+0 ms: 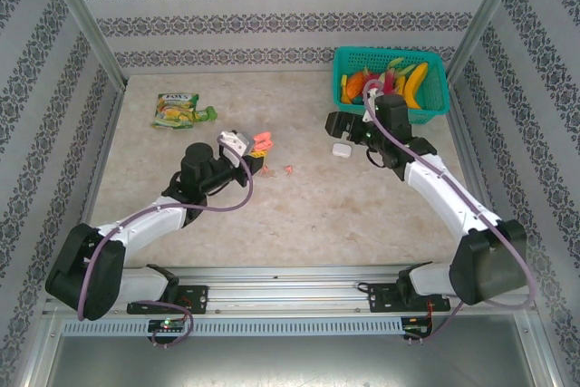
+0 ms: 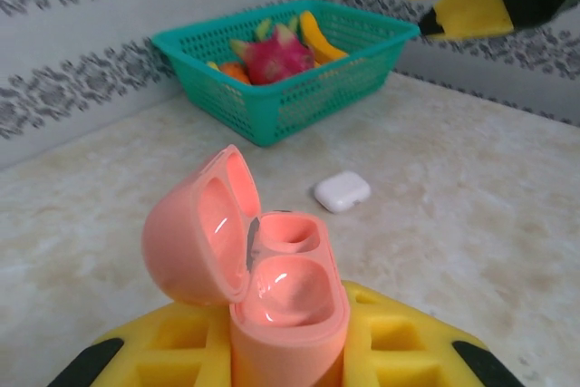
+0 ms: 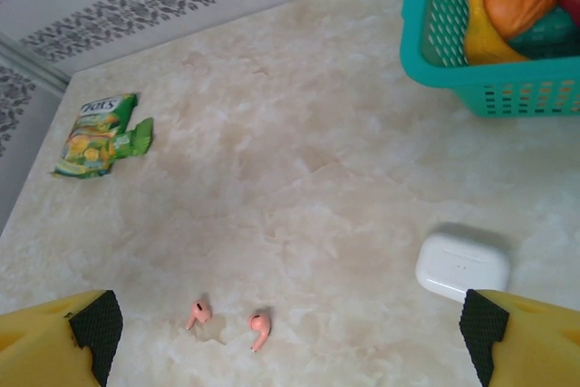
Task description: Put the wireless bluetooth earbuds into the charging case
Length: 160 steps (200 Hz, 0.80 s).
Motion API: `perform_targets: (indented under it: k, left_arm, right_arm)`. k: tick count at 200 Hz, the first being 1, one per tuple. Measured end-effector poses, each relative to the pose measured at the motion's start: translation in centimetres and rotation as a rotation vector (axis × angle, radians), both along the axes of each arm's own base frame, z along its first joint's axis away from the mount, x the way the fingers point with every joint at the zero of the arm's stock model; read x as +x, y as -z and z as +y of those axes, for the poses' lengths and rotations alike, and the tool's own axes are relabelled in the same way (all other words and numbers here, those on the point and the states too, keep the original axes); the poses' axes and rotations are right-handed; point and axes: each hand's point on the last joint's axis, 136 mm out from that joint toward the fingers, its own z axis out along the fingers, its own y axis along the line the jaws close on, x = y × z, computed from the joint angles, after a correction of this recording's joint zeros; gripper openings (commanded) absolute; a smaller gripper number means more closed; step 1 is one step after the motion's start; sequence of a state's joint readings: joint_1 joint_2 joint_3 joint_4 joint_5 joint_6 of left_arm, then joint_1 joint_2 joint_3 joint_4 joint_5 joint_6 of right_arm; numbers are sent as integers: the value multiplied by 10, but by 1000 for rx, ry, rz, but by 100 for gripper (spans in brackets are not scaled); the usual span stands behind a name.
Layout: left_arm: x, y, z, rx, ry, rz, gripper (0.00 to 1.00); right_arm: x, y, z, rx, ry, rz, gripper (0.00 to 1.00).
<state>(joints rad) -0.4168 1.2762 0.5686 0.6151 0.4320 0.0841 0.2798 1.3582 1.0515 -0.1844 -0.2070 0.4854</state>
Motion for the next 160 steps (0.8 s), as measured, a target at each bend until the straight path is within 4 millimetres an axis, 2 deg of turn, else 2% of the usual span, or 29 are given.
perform_targets:
  k: [17, 37, 63, 97, 134, 160]
  left_arm:
    - [2, -5, 5, -29, -34, -44, 0]
    - [3, -11, 11, -61, -72, -88, 0]
    - [8, -26, 19, -101, -133, -149, 0]
    - [16, -49, 32, -161, -218, -220, 0]
    - [23, -60, 48, -204, -309, -244, 0]
    - [30, -67, 58, -229, -353, -247, 0]
  right_arm:
    - [2, 11, 5, 2, 5, 39, 94]
    - [2, 23, 24, 8, -21, 90, 85]
    - [6, 34, 60, 9, -66, 174, 73]
    - [8, 53, 115, -29, -112, 283, 68]
    - [-2, 91, 162, -133, -121, 405, 64]
    - [-13, 124, 175, -183, -75, 495, 63]
